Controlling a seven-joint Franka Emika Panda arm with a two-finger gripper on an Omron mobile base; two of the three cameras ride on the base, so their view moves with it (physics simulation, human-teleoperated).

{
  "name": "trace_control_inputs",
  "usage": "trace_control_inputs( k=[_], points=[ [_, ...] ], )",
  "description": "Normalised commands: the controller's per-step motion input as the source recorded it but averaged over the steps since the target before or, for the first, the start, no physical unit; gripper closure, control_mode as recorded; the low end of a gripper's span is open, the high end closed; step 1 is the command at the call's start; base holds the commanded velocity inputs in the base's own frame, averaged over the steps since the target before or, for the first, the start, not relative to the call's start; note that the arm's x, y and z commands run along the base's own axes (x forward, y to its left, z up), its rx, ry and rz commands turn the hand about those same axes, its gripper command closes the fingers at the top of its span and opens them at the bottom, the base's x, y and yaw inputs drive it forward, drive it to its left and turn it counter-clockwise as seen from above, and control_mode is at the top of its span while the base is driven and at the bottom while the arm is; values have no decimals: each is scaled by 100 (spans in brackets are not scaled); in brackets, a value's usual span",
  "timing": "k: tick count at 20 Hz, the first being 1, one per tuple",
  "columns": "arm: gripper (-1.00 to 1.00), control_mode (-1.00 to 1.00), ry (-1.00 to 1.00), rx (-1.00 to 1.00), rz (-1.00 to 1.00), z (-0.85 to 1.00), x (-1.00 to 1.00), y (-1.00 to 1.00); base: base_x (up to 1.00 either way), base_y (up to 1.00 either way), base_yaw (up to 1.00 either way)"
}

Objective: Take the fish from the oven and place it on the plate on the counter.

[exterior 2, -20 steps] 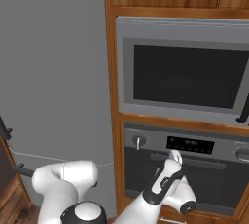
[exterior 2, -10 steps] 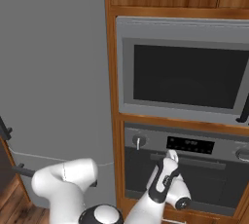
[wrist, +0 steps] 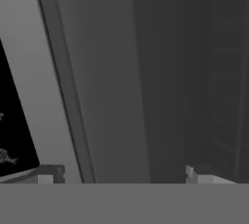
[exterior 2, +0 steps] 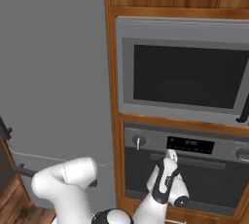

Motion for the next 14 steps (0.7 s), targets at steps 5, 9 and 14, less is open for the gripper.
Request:
trace_control_inputs(
  k=[5,9,14],
  points=[
    [-100,-100,-7,0,0,-7,24,0,0,0,0],
    [-100,-100,-3,0,0,-6,26,0,0,0,0],
    [-100,-100,-3,0,0,-1,27,0,0,0,0]
  ],
)
